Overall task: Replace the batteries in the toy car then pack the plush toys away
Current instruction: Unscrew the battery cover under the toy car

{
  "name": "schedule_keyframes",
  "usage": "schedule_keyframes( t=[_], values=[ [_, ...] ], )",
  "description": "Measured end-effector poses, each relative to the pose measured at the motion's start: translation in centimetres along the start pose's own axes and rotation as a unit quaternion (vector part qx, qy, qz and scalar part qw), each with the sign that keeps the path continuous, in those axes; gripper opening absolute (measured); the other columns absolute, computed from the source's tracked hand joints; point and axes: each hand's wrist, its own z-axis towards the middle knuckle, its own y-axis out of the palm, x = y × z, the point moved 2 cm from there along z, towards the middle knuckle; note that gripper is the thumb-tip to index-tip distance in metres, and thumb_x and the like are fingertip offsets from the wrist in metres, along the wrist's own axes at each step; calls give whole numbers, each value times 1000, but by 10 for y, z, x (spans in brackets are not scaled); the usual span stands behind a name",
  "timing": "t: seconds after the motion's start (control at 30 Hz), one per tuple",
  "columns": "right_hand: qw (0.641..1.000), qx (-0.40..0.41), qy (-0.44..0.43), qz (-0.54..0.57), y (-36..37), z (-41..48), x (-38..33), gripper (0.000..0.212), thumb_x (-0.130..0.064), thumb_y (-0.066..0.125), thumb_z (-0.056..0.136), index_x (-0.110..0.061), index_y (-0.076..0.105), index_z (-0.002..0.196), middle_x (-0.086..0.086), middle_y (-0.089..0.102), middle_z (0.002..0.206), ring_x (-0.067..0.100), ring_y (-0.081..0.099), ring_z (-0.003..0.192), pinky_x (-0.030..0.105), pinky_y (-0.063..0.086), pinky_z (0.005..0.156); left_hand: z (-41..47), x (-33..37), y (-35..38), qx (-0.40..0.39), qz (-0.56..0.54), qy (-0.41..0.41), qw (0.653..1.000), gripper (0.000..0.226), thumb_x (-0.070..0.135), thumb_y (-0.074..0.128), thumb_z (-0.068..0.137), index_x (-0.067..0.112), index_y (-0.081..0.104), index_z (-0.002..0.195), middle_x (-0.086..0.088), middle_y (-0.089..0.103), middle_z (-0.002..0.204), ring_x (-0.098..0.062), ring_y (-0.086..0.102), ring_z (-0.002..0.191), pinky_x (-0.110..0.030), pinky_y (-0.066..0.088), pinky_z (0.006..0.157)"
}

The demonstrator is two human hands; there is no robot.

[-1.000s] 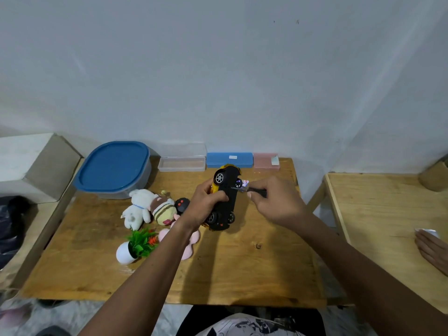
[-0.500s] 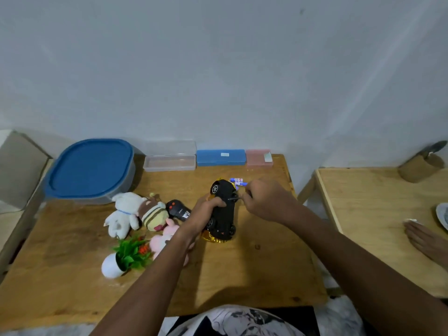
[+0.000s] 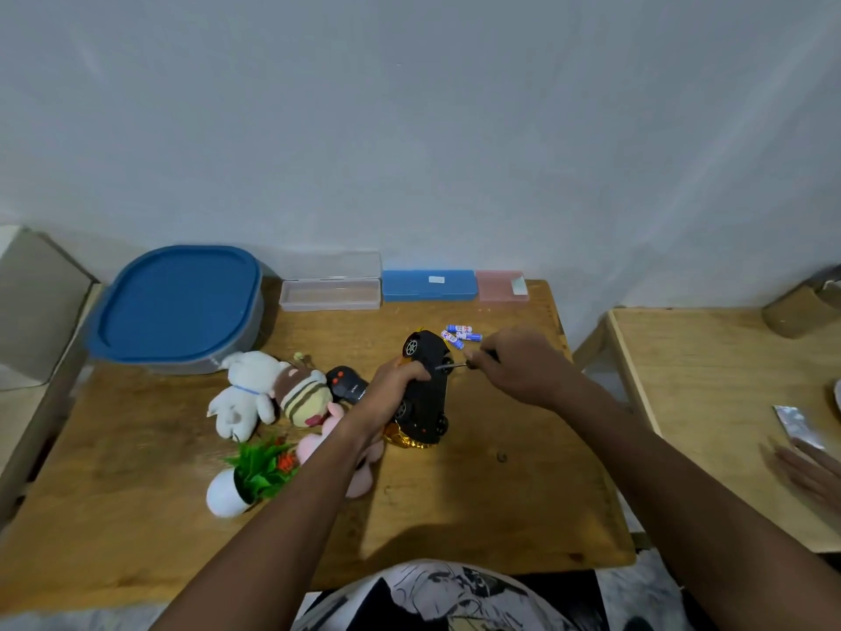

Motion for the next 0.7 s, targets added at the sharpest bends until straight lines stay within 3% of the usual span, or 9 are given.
schedule_keyframes(
  t=[0.07,0.17,0.3,0.4,0.5,0.6,0.7],
  values=[
    [1000,15,-11,14,4,3,1,32,-40,57,95,-14,75,89,-4,54,67,8,44,62,29,32,56,1,0,-3,-5,12,-3,1000,52,35,63,70,12,60,118,-21,69,111,-38,67,102,-47,54,86],
    [998,51,-32,34,4,5,-1,14,-34,73,83,-22,77,91,-4,62,80,13,53,79,30,41,64,3,-3,-7,-8,35,-17,999,50,34,64,73,12,60,118,-20,70,110,-37,68,101,-46,54,88],
    [996,54,-17,63,9,6,-8,25,-25,78,79,-22,76,104,0,64,94,14,53,89,22,34,64,3,-6,-7,-2,40,-24,999,29,24,58,89,12,60,115,-19,69,111,-33,67,99,-38,51,83],
    [999,-14,35,40,16,10,-6,34,-49,66,87,-19,72,104,-2,64,95,16,57,88,26,39,66,3,-8,-10,9,25,-25,999,23,24,57,89,13,62,108,-16,69,105,-30,65,93,-38,49,80],
    [997,-51,53,13,20,12,-4,49,-53,46,97,-13,72,86,4,61,71,16,54,66,31,39,59,6,-9,-12,13,24,-28,999,15,18,54,93,13,61,105,-13,69,101,-27,65,89,-35,48,76],
    [999,-18,20,34,18,11,-1,34,-46,58,93,-18,76,93,-1,61,75,14,52,72,30,37,62,9,-9,-13,6,32,-32,999,17,21,55,93,13,60,107,-16,68,105,-28,65,93,-34,49,76],
    [996,26,-20,88,11,9,-2,15,-26,75,83,-24,77,98,-3,61,88,15,54,87,33,43,71,11,-10,-12,6,32,-37,999,14,20,55,94,13,60,105,-13,69,101,-27,66,90,-33,49,74]
  ],
)
